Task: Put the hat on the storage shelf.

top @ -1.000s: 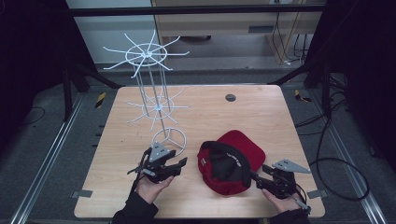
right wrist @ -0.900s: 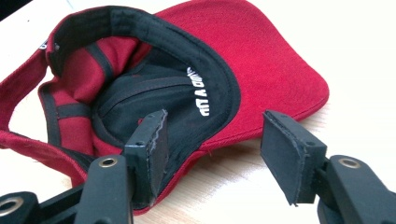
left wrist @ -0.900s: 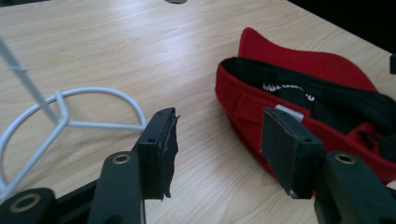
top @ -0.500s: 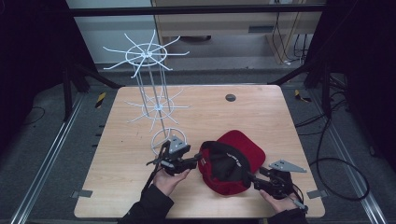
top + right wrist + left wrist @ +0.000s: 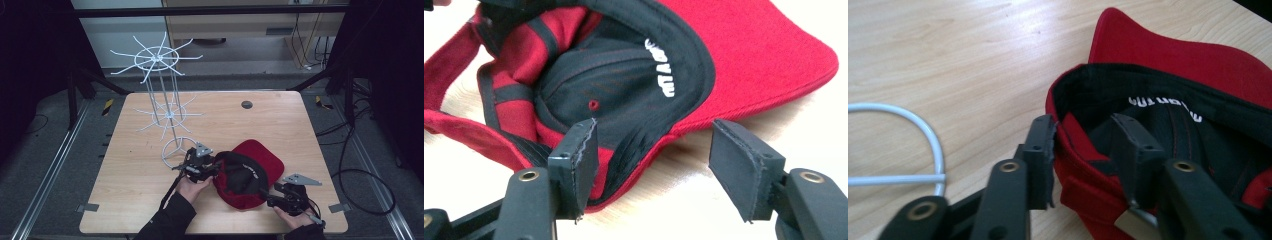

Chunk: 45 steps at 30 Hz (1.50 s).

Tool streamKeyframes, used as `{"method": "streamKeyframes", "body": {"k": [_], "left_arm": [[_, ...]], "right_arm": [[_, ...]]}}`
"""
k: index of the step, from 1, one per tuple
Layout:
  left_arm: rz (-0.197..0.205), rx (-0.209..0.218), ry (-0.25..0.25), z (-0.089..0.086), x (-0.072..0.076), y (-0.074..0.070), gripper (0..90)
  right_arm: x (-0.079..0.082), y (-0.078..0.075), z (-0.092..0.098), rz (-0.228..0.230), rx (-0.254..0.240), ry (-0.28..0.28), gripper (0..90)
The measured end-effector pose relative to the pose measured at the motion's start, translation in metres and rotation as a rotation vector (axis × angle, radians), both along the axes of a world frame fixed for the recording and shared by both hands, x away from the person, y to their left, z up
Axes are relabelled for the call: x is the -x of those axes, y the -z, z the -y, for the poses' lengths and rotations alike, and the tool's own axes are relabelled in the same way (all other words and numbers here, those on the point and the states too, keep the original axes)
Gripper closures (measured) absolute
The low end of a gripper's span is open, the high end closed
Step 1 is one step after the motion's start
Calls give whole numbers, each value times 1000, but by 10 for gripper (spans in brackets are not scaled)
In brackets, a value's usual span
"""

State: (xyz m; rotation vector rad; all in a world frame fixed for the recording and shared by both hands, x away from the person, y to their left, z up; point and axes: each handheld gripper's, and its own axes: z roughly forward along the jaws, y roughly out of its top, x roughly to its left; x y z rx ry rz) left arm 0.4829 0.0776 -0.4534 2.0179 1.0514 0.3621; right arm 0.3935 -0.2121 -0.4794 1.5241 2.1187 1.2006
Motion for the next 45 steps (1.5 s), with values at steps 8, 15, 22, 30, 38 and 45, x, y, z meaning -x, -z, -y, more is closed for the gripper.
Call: {"method": "streamKeyframes", "body": {"k": [8,15,22,30,38,45], "left_arm": [[-27,-11,-6,-7,1,6,799],[-38,-10,4,-11,2,10,843],[-52,-13,38,-9,8,18,851],[-75,8,80,7,14,30,853],[-91,17,116,10,14,35,845],[-65,41,131,0,17,28,648]], "right_arm": [[-5,5,0,-54,-3,9,427],[-9,9,-5,-89,2,-11,569],[-14,-3,0,-18,42,26,837],[-15,-36,-4,199,32,18,835],[-28,-57,-27,273,6,-36,832],[-33,-59,-33,269,36,20,848]]}}
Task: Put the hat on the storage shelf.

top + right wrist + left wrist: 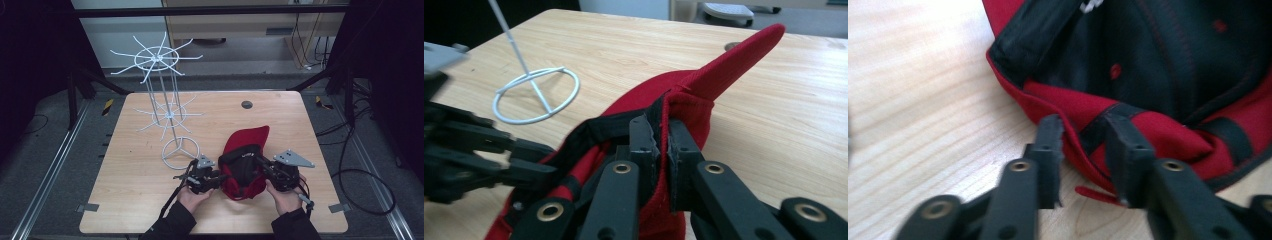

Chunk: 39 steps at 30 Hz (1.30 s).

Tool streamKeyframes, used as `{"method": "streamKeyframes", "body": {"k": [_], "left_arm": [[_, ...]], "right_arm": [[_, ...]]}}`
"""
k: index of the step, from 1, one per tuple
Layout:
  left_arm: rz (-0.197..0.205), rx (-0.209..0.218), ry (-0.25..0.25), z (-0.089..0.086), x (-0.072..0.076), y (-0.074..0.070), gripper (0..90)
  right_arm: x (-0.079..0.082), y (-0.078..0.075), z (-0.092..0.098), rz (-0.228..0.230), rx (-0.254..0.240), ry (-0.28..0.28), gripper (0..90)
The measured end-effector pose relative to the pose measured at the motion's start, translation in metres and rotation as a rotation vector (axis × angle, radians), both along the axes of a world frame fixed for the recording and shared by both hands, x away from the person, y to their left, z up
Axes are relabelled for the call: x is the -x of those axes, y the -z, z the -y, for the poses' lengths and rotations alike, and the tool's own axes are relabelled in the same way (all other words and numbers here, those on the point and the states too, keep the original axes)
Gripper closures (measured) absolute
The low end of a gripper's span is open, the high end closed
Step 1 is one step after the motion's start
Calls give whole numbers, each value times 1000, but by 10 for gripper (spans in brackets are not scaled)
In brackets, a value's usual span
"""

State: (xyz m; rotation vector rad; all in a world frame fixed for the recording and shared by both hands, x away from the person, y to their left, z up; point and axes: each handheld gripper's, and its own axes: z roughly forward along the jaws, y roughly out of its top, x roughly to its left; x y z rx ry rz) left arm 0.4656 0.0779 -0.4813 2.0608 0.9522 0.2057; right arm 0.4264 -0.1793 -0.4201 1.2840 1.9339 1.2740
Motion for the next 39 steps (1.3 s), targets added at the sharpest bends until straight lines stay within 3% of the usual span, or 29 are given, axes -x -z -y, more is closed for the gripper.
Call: {"method": "streamKeyframes", "body": {"k": [1,2,3,4,5,9,12,14,21,27,29,33,34,35,36,39], "left_arm": [[25,18,9,-4,4,-6,616],[25,18,9,-4,4,-6,587],[53,50,22,-6,9,-14,561],[53,50,22,-6,9,-14,554],[77,63,34,-6,15,-24,535],[108,108,78,-2,28,-40,489],[129,119,112,5,37,-49,466],[125,133,137,10,41,-53,455],[152,109,190,31,51,-66,425],[147,75,218,50,51,-66,438],[140,38,219,62,49,-63,457],[102,26,226,70,43,-57,576],[71,20,231,73,39,-53,576],[60,29,232,73,37,-52,732],[48,43,234,73,36,-52,801],[50,56,241,71,36,-53,861]], "right_arm": [[-1,0,1,-4,2,10,850],[-1,0,1,-6,1,16,850],[-1,1,2,-9,-4,24,851],[-1,1,2,-11,-2,27,852],[-1,0,2,-12,-3,31,852],[-2,-1,0,-13,-2,35,853],[-3,-2,-2,-14,-6,37,852],[-3,-3,-2,-13,1,36,852],[-5,-4,-4,-19,3,35,852],[-5,-4,-3,-22,9,32,852],[-5,-4,-3,-24,7,30,852],[-5,-5,-3,-25,5,25,850],[-5,-6,-3,-25,4,23,850],[-5,-6,-3,-25,5,17,847],[-6,-6,-3,-26,6,14,845],[-7,-5,0,-34,0,13,826]]}}
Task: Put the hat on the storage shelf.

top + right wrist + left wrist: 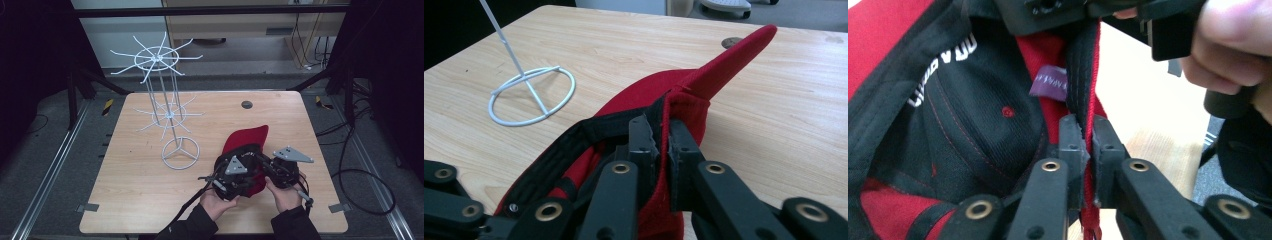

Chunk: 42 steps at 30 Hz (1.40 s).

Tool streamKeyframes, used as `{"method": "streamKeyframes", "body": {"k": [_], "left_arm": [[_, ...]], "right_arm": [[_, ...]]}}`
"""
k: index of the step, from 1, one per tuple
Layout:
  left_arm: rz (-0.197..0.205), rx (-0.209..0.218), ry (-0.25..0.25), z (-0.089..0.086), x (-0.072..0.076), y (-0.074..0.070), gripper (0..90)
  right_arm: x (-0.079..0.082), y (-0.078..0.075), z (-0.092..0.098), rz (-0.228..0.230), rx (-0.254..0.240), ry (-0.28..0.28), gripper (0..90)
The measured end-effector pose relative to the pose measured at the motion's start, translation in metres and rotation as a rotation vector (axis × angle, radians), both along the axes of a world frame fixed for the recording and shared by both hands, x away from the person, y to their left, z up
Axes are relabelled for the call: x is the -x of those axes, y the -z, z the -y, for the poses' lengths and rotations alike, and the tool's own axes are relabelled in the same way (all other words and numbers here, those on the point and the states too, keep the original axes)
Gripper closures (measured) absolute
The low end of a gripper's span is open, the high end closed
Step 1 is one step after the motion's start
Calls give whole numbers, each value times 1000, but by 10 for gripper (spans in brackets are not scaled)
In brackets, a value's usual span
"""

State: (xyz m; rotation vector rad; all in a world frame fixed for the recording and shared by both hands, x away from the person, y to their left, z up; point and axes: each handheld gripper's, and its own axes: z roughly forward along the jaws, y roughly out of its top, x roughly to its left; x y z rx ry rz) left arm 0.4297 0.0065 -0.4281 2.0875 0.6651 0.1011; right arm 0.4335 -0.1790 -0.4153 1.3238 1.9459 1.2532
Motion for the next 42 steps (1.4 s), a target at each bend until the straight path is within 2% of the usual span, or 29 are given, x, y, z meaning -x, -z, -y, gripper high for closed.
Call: {"method": "streamKeyframes", "body": {"k": [3,4,7,9,12,13,15,17,21,23,24,27,29,35,37,38,39,42], "left_arm": [[19,3,5,0,2,-3,867],[23,12,8,-1,3,-5,870],[34,38,3,-3,3,-10,872],[44,61,0,-5,2,-15,872],[64,76,-11,-9,1,-24,872],[68,82,-21,-12,-2,-29,873],[64,90,-25,-14,-4,-31,872],[63,99,-34,-17,-7,-33,872],[35,136,-60,-22,-16,-38,873],[44,152,-82,-24,-21,-46,872],[44,152,-82,-24,-21,-46,872],[77,169,-111,-27,-23,-58,872],[83,173,-117,-27,-24,-61,872],[124,174,-140,-28,-24,-70,872],[131,182,-145,-26,-24,-72,872],[131,182,-145,-26,-24,-72,871],[134,188,-143,-25,-24,-73,871],[140,193,-139,-24,-23,-75,871]], "right_arm": [[-2,2,2,-11,-18,0,809],[-3,3,4,-12,-30,-7,754],[-3,1,5,-3,-49,-20,706],[-2,-2,9,31,-82,-33,600],[3,-11,17,89,-97,-37,502],[9,-16,24,123,-131,-52,455],[13,-18,28,136,-138,-54,440],[24,-23,39,180,-159,-75,394],[33,-19,46,184,-142,-82,375],[38,-8,46,166,-116,-100,363],[38,-8,46,166,-116,-100,363],[41,10,41,128,-93,-138,357],[42,17,36,117,-87,-164,348],[43,25,24,107,-87,-230,343],[43,27,18,103,-92,-265,378],[43,27,18,103,-92,-265,378],[42,28,16,99,-94,-272,418],[38,31,11,58,-44,-287,693]]}}
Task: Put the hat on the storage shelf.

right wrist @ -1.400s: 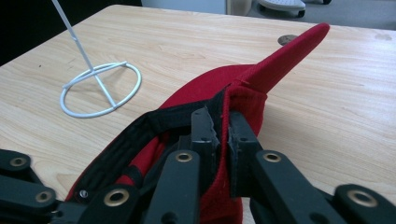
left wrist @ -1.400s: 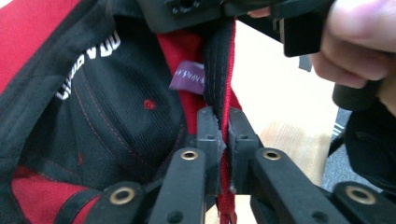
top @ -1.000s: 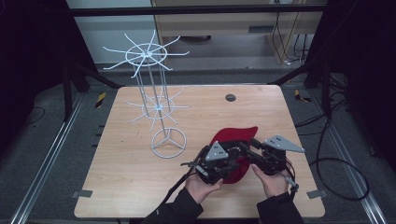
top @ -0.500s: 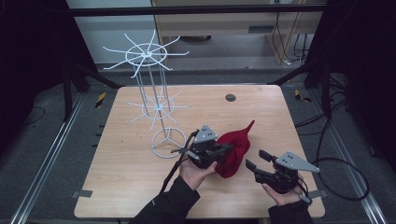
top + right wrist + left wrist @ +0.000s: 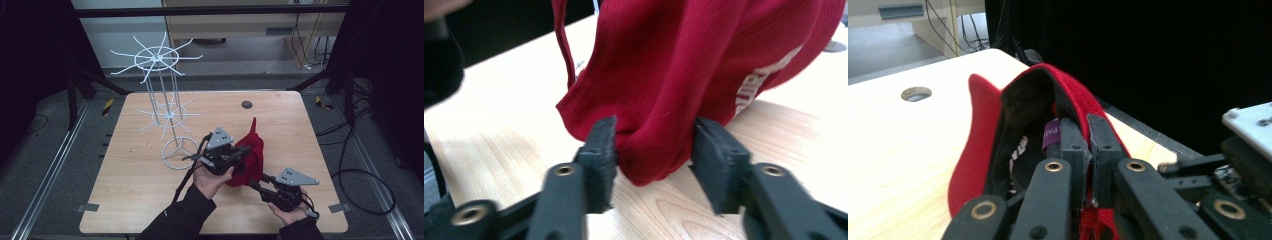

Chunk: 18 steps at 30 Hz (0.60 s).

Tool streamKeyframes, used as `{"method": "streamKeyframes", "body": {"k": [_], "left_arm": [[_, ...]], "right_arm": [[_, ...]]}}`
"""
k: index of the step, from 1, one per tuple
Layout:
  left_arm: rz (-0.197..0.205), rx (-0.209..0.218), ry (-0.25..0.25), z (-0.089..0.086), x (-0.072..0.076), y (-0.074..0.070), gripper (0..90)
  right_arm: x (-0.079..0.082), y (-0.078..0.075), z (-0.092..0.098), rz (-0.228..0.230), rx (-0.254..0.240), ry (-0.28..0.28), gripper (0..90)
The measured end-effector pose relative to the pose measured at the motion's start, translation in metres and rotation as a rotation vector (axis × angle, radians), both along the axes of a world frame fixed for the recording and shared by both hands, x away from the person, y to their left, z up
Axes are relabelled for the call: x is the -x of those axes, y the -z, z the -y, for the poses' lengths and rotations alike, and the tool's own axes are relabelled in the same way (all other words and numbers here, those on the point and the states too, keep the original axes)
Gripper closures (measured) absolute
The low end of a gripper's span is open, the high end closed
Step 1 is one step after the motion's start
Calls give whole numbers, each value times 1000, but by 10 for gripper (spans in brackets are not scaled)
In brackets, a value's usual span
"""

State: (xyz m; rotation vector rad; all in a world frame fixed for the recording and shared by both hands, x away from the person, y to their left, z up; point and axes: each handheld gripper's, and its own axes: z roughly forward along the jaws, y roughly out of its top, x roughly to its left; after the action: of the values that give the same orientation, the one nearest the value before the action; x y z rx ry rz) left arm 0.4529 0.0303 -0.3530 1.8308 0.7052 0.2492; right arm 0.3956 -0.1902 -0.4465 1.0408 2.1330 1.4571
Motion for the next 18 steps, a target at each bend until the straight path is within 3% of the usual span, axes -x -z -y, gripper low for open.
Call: {"method": "streamKeyframes", "body": {"k": [2,4,12,13,18], "left_arm": [[3,6,3,0,1,-1,870],[8,11,3,-1,1,-2,870],[16,38,-3,-12,3,-3,865],[17,38,2,-13,5,-1,864],[13,34,10,-15,13,6,862]], "right_arm": [[-3,-1,4,-17,-4,9,788],[-4,-2,7,-22,-15,14,810],[5,-30,41,62,-46,111,831],[8,-40,46,91,-37,122,842],[12,-58,46,130,20,118,852]]}}
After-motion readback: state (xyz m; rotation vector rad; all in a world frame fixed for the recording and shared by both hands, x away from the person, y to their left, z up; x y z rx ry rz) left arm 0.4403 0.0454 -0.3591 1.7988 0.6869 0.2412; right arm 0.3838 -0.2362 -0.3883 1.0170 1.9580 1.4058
